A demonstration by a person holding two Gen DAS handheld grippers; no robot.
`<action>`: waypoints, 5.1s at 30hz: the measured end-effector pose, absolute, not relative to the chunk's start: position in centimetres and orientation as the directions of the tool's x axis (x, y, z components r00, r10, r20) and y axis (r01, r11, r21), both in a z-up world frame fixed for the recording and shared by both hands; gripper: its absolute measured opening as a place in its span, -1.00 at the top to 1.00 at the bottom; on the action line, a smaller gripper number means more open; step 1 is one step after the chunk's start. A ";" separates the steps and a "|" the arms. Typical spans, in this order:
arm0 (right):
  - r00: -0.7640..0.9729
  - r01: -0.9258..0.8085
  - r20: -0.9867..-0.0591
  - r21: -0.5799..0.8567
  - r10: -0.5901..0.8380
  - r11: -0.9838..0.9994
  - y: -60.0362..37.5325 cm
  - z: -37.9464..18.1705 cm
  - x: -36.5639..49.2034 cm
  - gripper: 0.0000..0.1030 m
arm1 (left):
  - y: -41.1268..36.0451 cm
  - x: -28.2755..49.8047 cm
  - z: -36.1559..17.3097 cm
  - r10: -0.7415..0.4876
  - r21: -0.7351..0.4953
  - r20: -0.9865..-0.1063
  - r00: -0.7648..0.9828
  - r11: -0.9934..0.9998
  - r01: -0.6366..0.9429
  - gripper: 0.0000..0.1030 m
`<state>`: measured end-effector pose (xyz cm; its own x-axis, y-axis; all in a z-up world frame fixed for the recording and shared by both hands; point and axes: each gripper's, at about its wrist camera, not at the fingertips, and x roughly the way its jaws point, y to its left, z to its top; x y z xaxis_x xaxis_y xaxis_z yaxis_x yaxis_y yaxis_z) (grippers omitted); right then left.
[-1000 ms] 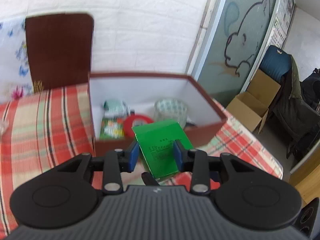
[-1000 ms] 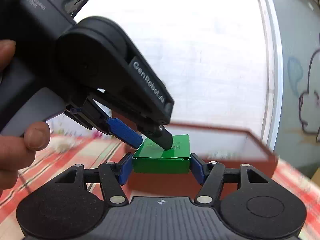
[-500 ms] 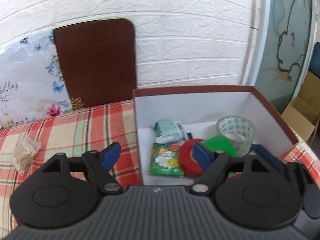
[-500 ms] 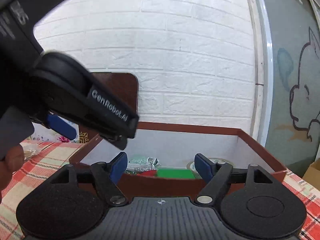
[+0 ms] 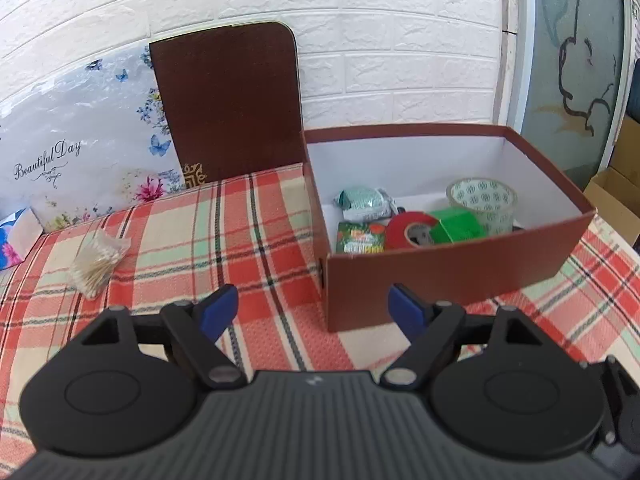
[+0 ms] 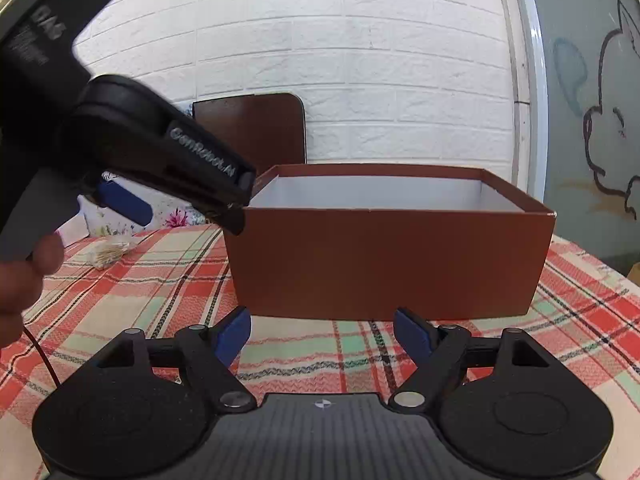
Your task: Organize objects
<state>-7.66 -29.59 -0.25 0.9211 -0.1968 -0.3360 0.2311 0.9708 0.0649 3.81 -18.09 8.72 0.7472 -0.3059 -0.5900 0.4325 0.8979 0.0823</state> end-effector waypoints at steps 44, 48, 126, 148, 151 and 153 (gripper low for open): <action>0.840 -0.247 -0.502 -0.020 0.204 0.969 -12.0 -0.6 11.1 -0.52 | 12.0 13.1 -0.9 0.005 -0.141 -0.565 0.825 0.985 -0.102 -1.00; 0.855 -0.221 -0.464 0.075 0.230 0.972 -10.5 1.0 17.9 -0.60 | 12.2 12.9 -0.8 -0.015 -0.175 -0.543 0.840 0.980 -0.096 -1.00; 0.910 0.368 -0.235 0.077 -0.342 0.927 -38.6 5.8 1.8 -0.32 | -28.7 12.4 13.6 -0.497 0.001 -0.587 0.639 0.789 0.614 -0.39; 0.901 0.383 -0.315 0.253 -0.298 0.889 -32.3 7.9 -11.7 -0.76 | -19.4 0.4 12.6 -0.317 0.110 -0.611 0.726 0.873 0.474 -0.94; 0.898 0.379 -0.337 0.271 -0.282 0.885 -31.8 7.9 -12.1 -0.82 | -18.2 -0.3 12.1 -0.298 0.116 -0.613 0.732 0.882 0.456 -1.00; 0.897 0.380 -0.347 0.283 -0.275 0.881 -31.5 7.9 -12.3 -0.86 | -17.5 -0.8 11.8 -0.289 0.116 -0.616 0.733 0.887 0.447 -1.00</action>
<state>-12.35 -31.45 7.90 0.8966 -0.2753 -0.3468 0.3798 0.8808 0.2828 -0.80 -17.54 11.82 0.7327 -0.2890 -0.6161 0.4471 0.8869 0.1157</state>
